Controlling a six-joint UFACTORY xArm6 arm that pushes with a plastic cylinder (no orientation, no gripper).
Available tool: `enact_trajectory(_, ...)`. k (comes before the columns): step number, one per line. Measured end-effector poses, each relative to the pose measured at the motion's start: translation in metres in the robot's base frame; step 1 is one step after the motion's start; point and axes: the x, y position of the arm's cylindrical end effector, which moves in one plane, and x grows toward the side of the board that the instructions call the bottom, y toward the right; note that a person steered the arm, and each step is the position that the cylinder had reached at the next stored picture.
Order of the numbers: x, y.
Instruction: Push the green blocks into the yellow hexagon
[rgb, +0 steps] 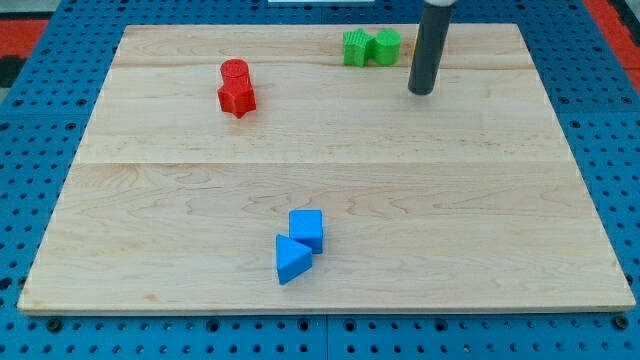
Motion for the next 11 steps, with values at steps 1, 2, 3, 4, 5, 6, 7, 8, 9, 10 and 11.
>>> enact_trajectory(1, 0.023, -0.03)
enact_trajectory(2, 0.025, -0.06)
enact_trajectory(3, 0.017, -0.099)
enact_trajectory(4, -0.014, -0.109)
enact_trajectory(5, -0.033, -0.113)
enact_trajectory(6, -0.059, -0.131)
enact_trajectory(7, -0.081, -0.16)
enact_trajectory(8, -0.105, -0.15)
enact_trajectory(9, -0.105, -0.112)
enact_trajectory(10, -0.103, -0.089)
enact_trajectory(11, -0.101, -0.067)
